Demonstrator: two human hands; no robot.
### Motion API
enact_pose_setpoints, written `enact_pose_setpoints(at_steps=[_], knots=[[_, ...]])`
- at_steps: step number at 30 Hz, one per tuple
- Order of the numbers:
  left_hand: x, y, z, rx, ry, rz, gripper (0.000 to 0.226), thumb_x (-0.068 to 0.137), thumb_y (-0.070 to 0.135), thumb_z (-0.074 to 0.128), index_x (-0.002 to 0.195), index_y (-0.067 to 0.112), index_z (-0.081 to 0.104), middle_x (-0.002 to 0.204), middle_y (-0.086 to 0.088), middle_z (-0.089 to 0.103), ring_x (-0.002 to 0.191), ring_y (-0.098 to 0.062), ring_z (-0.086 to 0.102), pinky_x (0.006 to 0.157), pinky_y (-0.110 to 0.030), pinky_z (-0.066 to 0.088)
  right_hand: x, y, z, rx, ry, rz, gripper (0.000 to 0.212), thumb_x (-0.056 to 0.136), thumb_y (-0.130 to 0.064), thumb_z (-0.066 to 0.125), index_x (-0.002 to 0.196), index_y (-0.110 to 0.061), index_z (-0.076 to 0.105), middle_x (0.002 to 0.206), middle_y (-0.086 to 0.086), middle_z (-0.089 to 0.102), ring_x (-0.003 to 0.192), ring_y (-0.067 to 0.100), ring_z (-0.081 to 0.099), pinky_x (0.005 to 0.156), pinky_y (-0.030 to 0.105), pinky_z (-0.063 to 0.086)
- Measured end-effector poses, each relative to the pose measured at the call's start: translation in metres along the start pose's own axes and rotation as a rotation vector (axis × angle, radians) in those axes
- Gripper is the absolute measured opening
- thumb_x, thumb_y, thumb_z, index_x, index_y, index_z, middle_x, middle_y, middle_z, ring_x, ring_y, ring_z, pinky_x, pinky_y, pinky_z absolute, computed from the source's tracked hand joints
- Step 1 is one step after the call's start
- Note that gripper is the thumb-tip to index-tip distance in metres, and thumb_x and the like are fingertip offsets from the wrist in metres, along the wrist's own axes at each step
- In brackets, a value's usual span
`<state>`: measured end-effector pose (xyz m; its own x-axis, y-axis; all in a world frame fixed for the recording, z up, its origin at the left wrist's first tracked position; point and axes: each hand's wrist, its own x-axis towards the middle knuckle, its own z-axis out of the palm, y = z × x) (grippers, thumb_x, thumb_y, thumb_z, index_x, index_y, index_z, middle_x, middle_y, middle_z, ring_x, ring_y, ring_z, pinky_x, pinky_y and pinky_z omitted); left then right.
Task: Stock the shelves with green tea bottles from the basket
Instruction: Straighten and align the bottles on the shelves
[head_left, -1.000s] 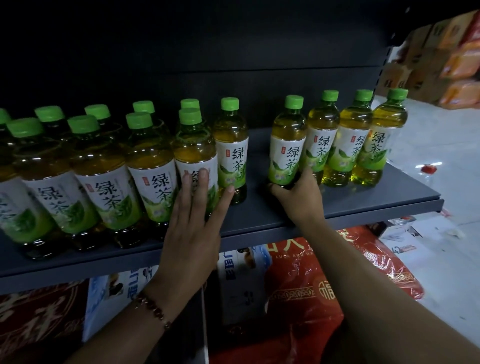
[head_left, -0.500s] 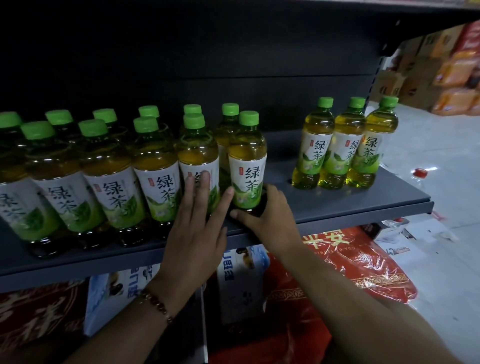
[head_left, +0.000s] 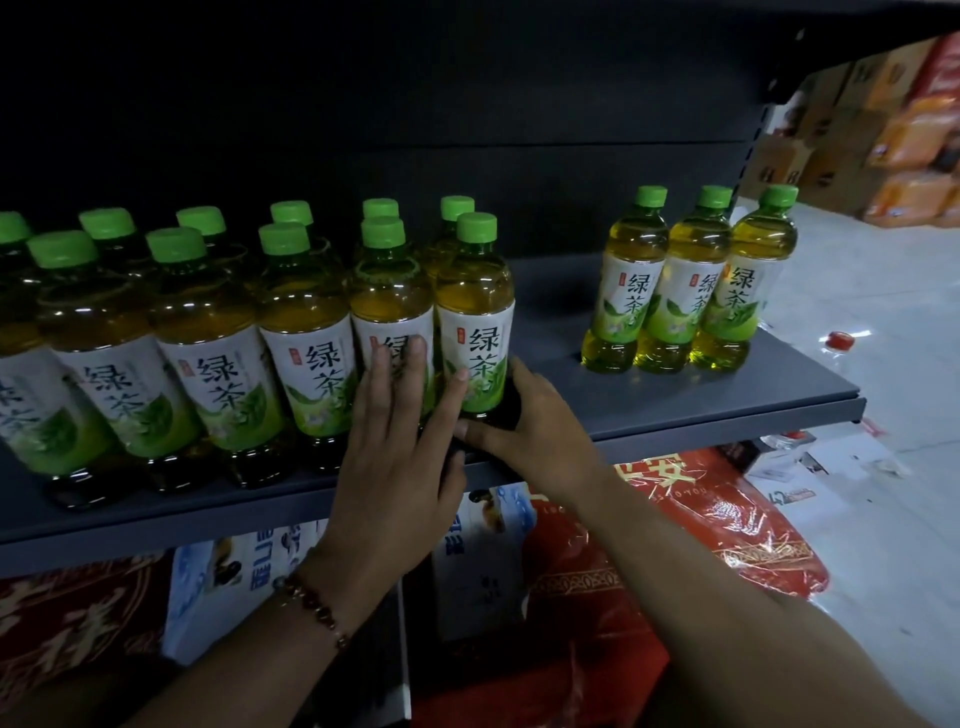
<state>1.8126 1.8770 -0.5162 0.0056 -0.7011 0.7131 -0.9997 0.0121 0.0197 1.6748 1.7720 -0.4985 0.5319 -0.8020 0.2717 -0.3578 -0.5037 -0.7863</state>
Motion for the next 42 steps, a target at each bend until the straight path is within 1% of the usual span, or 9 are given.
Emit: enact_pose_setpoints(at_steps=[3,5,8,10,15,21,27,33,42], knots=[[0.002,0.01,0.002,0.028,0.005,0.039,0.073,0.091,0.03,0.051,0.156,0.016,0.021,0.165,-0.019,0.003,0.152,-0.039,-0.005,0.123,-0.054,0.0,-0.003,0.003,-0.034,0.097,0.084,0.125,0.088,0.08,-0.043,0.078,0.152,-0.019,0.033,0.141,-0.002,0.047,0.128,0.012,0.047,0.108,0.035,0.043],[0.006,0.019,0.006,0.035,-0.001,0.043,0.073,0.091,0.031,0.052,0.156,0.018,0.021,0.165,-0.02,0.003,0.151,-0.041,-0.004,0.122,-0.057,0.003,0.003,0.018,-0.059,0.183,0.275,0.211,0.072,0.085,-0.033,0.075,0.146,-0.018,0.041,0.137,0.0,0.053,0.122,0.016,0.054,0.104,0.039,0.048],[0.011,0.029,0.015,0.052,-0.02,0.022,0.076,0.09,0.026,0.062,0.157,0.018,0.026,0.164,-0.024,0.001,0.151,-0.043,-0.005,0.121,-0.058,0.002,0.017,0.043,-0.082,0.072,0.494,0.323,0.063,0.08,-0.042,0.072,0.134,-0.017,0.053,0.126,0.002,0.062,0.113,0.018,0.06,0.092,0.035,0.05],[0.014,0.033,0.021,0.056,-0.03,0.005,0.081,0.086,0.025,0.068,0.156,0.016,0.028,0.163,-0.026,-0.001,0.15,-0.045,-0.004,0.121,-0.059,0.003,0.028,0.052,-0.083,0.054,0.5,0.366,0.055,0.084,-0.041,0.072,0.13,-0.017,0.054,0.124,0.002,0.064,0.112,0.02,0.061,0.087,0.03,0.046],[0.016,0.032,0.027,0.057,-0.021,-0.003,0.084,0.086,0.025,0.07,0.157,0.015,0.026,0.163,-0.026,-0.004,0.15,-0.046,-0.005,0.121,-0.059,-0.001,0.05,0.061,-0.068,-0.117,0.558,0.402,0.064,0.082,-0.048,0.073,0.134,-0.018,0.05,0.131,0.008,0.059,0.118,0.031,0.058,0.096,0.044,0.05],[0.016,0.033,0.027,0.054,-0.007,-0.004,0.083,0.089,0.032,0.058,0.158,0.014,0.017,0.164,-0.024,-0.005,0.151,-0.043,-0.004,0.122,-0.055,-0.003,0.063,0.067,-0.059,-0.279,0.61,0.424,0.053,0.087,-0.035,0.073,0.128,-0.008,0.054,0.132,0.015,0.05,0.122,0.036,0.051,0.094,0.046,0.046],[0.015,0.029,0.027,0.062,0.009,0.008,0.083,0.087,0.031,0.06,0.158,0.013,0.019,0.164,-0.021,-0.005,0.151,-0.043,-0.002,0.122,-0.054,-0.003,0.06,0.064,-0.063,-0.153,0.472,0.364,0.05,0.08,-0.036,0.079,0.119,-0.01,0.06,0.115,0.01,0.066,0.108,0.029,0.062,0.091,0.043,0.052],[0.016,0.028,0.027,0.059,0.01,0.006,0.088,0.088,0.023,0.068,0.158,0.013,0.016,0.164,-0.018,-0.01,0.152,-0.04,-0.001,0.122,-0.052,-0.005,0.044,0.049,-0.053,-0.06,0.271,0.21,0.052,0.079,-0.027,0.082,0.125,-0.015,0.061,0.12,0.001,0.067,0.104,0.01,0.058,0.086,0.025,0.045],[0.015,0.03,0.027,0.089,-0.024,-0.004,0.088,0.086,0.032,0.06,0.159,0.013,0.014,0.165,-0.022,-0.003,0.152,-0.038,0.003,0.122,-0.051,-0.004,0.048,0.032,-0.023,0.015,0.216,0.093,0.052,0.079,-0.02,0.081,0.127,-0.017,0.061,0.121,0.0,0.068,0.108,0.011,0.061,0.089,0.023,0.046]])
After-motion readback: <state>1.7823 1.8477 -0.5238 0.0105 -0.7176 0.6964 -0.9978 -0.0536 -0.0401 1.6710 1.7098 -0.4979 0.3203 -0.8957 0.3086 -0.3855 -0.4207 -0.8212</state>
